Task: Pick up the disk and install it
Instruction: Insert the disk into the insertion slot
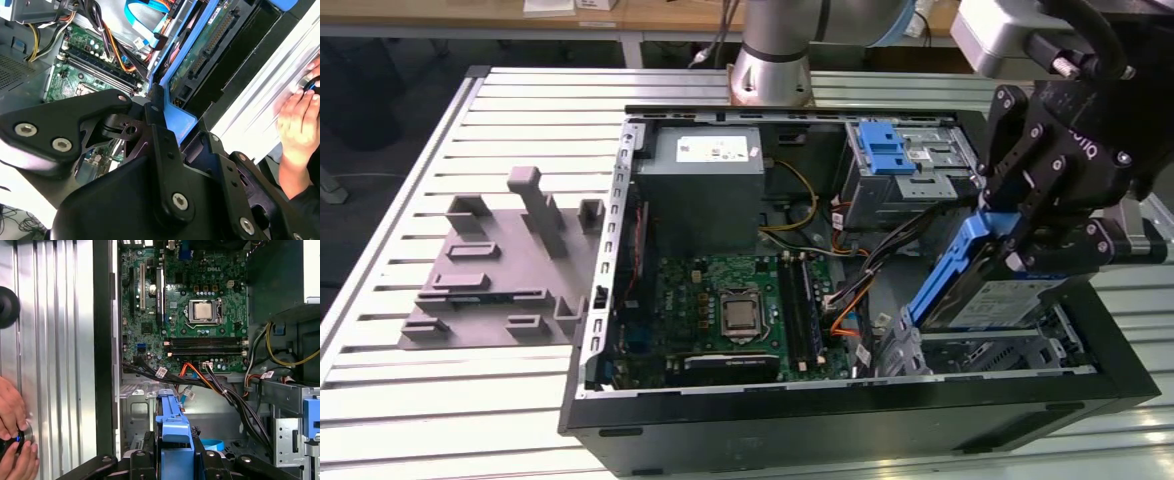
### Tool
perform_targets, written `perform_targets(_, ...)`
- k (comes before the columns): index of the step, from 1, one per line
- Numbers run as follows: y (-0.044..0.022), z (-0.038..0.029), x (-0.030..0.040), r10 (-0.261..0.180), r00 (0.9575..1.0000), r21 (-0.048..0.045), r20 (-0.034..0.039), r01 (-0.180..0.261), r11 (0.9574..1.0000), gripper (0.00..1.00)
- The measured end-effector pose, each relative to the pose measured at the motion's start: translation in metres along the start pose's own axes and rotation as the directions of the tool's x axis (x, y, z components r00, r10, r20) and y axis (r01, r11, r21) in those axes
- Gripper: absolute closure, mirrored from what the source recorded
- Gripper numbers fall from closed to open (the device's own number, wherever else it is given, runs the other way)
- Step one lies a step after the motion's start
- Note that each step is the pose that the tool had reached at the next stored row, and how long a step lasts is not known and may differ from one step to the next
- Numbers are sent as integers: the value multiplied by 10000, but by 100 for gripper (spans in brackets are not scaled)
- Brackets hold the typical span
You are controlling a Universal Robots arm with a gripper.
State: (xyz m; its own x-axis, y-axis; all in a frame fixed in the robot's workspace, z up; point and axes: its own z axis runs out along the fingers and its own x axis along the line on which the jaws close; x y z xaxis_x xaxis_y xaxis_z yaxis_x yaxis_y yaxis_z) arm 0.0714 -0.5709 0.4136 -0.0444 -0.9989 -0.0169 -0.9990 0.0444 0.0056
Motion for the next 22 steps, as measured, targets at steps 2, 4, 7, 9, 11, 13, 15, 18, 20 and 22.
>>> perform_targets(2, 0, 15, 0, 0, 10000, 0, -1, 0, 10000, 63)
perform_targets(4, 0, 32, 1, 0, 10000, 0, 0, 0, 10000, 63)
perform_targets(7, 0, 56, 1, 0, 10000, 0, 0, 0, 10000, 63)
perform_targets(9, 0, 73, 1, 0, 10000, 0, 0, 0, 10000, 63)
perform_targets(11, 0, 90, 2, 0, 10000, 0, 0, 0, 10000, 63)
perform_targets(13, -1, 105, 2, 0, 10000, 1, -1, 0, 10000, 63)
perform_targets(15, -1, 121, 2, 0, 10000, 0, 0, 0, 10000, 63)
perform_targets(18, -1, 143, 3, 0, 10000, 0, -1, 0, 10000, 63)
perform_targets(20, -1, 158, 3, 0, 10000, 0, -1, 0, 10000, 63)
perform_targets(22, -1, 174, 3, 0, 10000, 0, -1, 0, 10000, 63)
